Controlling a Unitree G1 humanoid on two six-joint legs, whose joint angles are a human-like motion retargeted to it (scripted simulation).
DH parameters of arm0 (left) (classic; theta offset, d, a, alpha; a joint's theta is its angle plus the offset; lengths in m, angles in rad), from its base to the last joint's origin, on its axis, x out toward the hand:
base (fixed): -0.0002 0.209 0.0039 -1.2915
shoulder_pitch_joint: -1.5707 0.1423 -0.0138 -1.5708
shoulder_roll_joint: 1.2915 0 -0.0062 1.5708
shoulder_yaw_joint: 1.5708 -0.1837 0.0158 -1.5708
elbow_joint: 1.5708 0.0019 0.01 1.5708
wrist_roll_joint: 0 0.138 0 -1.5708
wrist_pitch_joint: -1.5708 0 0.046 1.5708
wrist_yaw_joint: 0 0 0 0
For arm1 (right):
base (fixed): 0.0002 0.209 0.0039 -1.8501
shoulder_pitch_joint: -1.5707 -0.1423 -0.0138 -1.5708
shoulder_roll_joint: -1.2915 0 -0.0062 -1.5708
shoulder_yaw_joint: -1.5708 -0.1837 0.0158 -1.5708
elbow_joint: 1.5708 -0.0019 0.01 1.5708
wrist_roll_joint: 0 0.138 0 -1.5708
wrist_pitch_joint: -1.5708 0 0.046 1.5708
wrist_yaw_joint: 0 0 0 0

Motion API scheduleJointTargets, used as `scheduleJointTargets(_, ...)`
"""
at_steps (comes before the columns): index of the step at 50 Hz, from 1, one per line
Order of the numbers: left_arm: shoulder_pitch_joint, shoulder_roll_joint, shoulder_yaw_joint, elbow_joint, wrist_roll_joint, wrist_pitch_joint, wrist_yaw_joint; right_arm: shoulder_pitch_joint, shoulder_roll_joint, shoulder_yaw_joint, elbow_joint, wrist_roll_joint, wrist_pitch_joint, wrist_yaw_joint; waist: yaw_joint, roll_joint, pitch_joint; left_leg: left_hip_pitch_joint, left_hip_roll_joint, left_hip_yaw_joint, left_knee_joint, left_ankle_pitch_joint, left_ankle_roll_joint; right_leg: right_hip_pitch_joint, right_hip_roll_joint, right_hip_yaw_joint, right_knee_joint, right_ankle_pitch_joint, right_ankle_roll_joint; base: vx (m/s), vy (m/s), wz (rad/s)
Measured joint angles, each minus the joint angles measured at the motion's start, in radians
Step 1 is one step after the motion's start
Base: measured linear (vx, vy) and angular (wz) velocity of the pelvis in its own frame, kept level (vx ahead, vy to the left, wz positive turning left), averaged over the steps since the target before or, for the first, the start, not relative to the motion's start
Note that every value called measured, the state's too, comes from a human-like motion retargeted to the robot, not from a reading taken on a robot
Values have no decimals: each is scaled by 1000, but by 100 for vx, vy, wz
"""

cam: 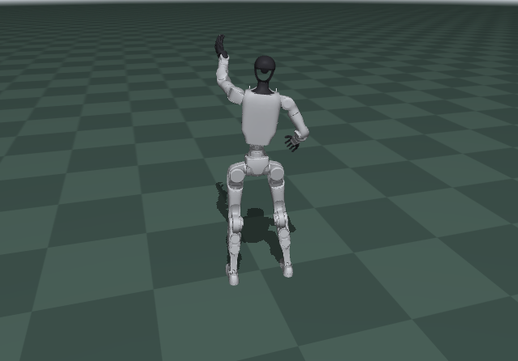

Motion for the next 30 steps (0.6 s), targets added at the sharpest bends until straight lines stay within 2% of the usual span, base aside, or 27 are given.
scheduleJointTargets(8, 146, 102, -25, -447, -4, -85, 3, 15, 21, -25, -15, -19, -1, -16, 25, -12, 6, 5, -1, -3, -2, 0, 0, 7, -1, -3, -3, 2, 2, 0, 0, 0)
scheduleJointTargets(20, 326, 192, -35, -1000, 38, -153, 37, 30, 45, -36, -27, -42, 1, -14, 58, -38, 15, 12, -4, -17, -4, -1, 1, 19, -5, -13, -1, -1, 1, 0, 0, 0)
scheduleJointTargets(25, 389, 228, -34, -1159, 253, -167, 90, 42, 57, -46, -36, -40, -23, -14, 64, -44, 17, 16, -5, -22, -1, -3, -1, 26, -5, -15, 0, -2, 3, 0, 0, 0)
scheduleJointTargets(30, 419, 280, -42, -1272, 693, -157, 174, 64, 62, -59, -52, -42, -73, -4, 68, -52, 17, 20, -5, -25, 3, -7, -7, 33, -4, -15, 1, -2, 8, 0, 0, 0)
